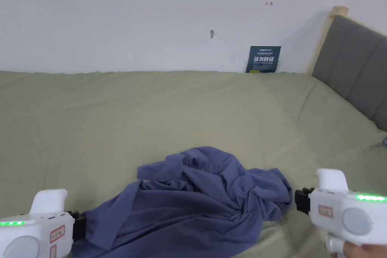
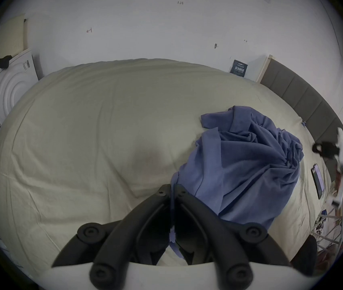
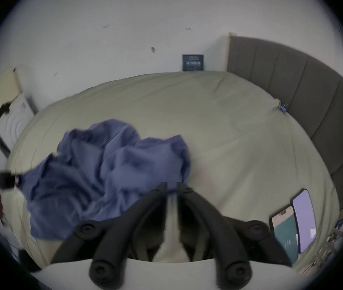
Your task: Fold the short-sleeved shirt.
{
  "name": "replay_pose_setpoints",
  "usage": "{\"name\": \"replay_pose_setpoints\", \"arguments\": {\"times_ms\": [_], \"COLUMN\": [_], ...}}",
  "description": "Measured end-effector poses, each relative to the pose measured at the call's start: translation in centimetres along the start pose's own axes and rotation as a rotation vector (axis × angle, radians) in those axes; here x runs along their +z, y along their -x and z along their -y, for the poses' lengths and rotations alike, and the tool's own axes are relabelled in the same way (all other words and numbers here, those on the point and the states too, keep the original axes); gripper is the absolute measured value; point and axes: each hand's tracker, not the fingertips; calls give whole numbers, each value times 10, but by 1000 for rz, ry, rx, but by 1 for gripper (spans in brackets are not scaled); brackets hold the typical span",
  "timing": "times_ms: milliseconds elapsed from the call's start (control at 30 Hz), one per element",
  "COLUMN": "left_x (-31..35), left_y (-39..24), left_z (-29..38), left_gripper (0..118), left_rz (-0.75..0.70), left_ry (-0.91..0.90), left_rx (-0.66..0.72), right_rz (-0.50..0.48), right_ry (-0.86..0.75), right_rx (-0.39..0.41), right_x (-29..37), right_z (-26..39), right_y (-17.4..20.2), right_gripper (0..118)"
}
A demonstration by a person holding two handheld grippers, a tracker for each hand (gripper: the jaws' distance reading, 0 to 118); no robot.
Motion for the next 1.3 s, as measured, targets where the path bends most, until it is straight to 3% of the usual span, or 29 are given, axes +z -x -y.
{"name": "replay_pose_setpoints", "arguments": {"times_ms": [33, 100, 167, 367, 467, 533, 600, 633, 667, 833, 967, 1300], "left_x": [0, 0, -5, -17, -26, -32, -39, -40, -43, -50, -30, 76], "left_y": [-1, -4, -1, 0, 1, 3, 14, 15, 18, 27, 37, 56], "left_z": [-1, 0, 1, 1, 0, -1, -2, -2, -2, -6, -22, -139], "left_gripper": [0, 0, 0, 0, 0, 0, 0, 0, 0, 0, 0, 0], "left_rz": [-4, -23, -22, -33, -41, -40, -19, -6, -16, -18, -10, -61], "left_ry": [0, -5, 4, 9, 10, 10, 16, 14, 9, 8, -40, -304], "left_rx": [-12, -29, -26, -28, -40, -55, -35, -19, -11, 0, 9, -10], "right_rz": [-6, 0, 21, 97, 119, 146, 192, 166, 140, 133, 93, -13], "right_ry": [5, 37, 66, 164, 251, 270, 255, 246, 245, 239, 77, -255], "right_rx": [-29, -84, -121, -207, -177, -148, -96, -80, -62, -17, -88, -96], "right_x": [-13, -41, -70, -134, -152, -155, -145, -140, -136, -113, -56, 105], "right_z": [-11, -35, -53, -74, -70, -66, -64, -64, -65, -69, -88, -188], "right_y": [-7, -18, -24, -27, -20, -16, -9, -6, -3, 5, -1, -2], "right_gripper": [18, 59, 80, 94, 95, 90, 65, 41, 5, 5, 5, 5]}}
